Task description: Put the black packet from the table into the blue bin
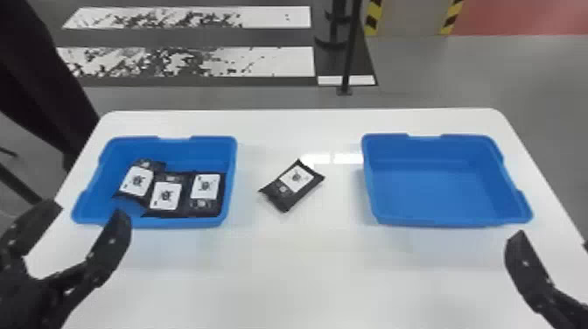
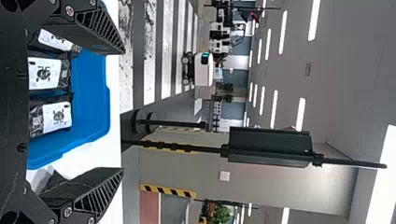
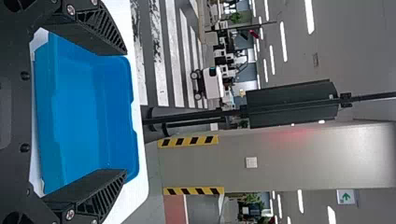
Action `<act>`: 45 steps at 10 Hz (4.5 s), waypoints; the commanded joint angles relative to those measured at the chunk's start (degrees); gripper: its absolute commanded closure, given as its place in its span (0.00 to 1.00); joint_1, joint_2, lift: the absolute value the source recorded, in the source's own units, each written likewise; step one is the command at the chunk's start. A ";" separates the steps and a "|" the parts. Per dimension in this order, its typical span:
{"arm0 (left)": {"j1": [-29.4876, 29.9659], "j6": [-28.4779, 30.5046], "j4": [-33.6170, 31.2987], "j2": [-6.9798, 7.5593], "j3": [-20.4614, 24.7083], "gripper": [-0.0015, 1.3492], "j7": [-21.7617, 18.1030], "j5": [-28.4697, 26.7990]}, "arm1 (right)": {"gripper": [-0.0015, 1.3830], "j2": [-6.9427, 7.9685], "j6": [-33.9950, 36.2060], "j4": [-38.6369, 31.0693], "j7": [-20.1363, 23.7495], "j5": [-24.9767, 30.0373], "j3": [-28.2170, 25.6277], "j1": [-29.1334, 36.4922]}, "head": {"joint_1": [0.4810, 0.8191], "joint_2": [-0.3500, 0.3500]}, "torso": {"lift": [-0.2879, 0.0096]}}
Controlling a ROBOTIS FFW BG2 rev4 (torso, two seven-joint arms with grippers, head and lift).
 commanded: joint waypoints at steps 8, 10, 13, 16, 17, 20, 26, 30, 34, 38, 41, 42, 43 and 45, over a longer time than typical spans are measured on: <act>-0.85 -0.46 0.00 0.52 -0.05 0.10 0.00 -2.17 | 0.08 0.05 0.00 -0.68 0.00 -0.59 -0.35 1.69 | 0.63 0.53 | 0.60; -5.35 3.76 2.53 3.60 -4.51 0.10 -0.18 -4.45 | 0.08 0.05 0.00 -0.40 0.00 -0.47 -0.35 1.12 | 0.63 0.51 | 0.60; -19.83 9.10 14.48 8.43 -14.22 0.10 -3.43 -9.71 | 0.08 0.05 0.00 0.87 0.00 0.44 -0.13 -0.28 | 0.63 0.33 | 0.60; -32.07 12.47 22.64 6.85 -19.02 0.10 -3.96 -23.42 | 0.08 0.05 0.00 1.85 0.00 0.33 0.22 -0.85 | 0.63 0.25 | 0.60; -35.16 13.60 25.59 6.32 -20.28 0.10 -4.39 -27.08 | 0.08 0.05 0.00 1.99 0.00 0.33 0.22 -0.85 | 0.63 0.24 | 0.60; -43.60 15.57 34.45 6.06 -26.22 0.10 -4.31 -34.50 | 0.08 0.05 0.00 2.27 0.00 0.33 0.22 -1.13 | 0.63 0.21 | 0.60; -52.60 24.29 45.70 4.83 -38.33 0.10 -4.39 -33.70 | 0.08 0.05 0.00 2.55 0.62 0.10 -0.13 -2.11 | 0.63 0.03 | 0.60; -58.64 25.27 54.42 4.12 -38.33 0.10 -3.78 -37.13 | 0.08 0.05 0.00 2.69 0.79 -0.82 -0.13 -1.69 | 0.63 0.01 | 0.60; -59.91 31.32 55.97 4.12 -38.56 0.69 -4.22 -36.56 | 0.08 0.05 0.00 2.84 0.79 -1.16 -0.13 -1.41 | 0.63 0.06 | 0.60; -60.61 27.66 52.45 4.47 -39.13 0.90 -6.86 -37.36 | 0.08 0.05 0.00 2.98 0.88 -1.04 -0.01 -1.27 | 0.63 0.04 | 0.60; -53.44 33.29 34.31 6.85 -35.36 0.90 -8.61 -35.53 | 0.08 0.05 0.00 2.84 0.88 -0.82 -0.01 -1.13 | 0.63 0.03 | 0.60; -50.77 34.41 28.69 7.64 -32.50 0.90 -8.96 -35.99 | 0.08 0.05 0.00 2.69 0.88 -0.82 0.10 -1.13 | 0.63 0.05 | 0.60; -47.96 35.54 24.47 8.61 -28.85 0.90 -9.67 -37.70 | 0.08 0.05 0.00 2.55 0.88 -0.82 0.10 -1.13 | 0.63 0.08 | 0.60; -45.28 37.65 22.08 9.40 -21.53 0.90 -10.37 -41.13 | 0.08 0.05 0.00 2.55 0.79 -1.04 -0.01 -1.13 | 0.63 0.18 | 0.60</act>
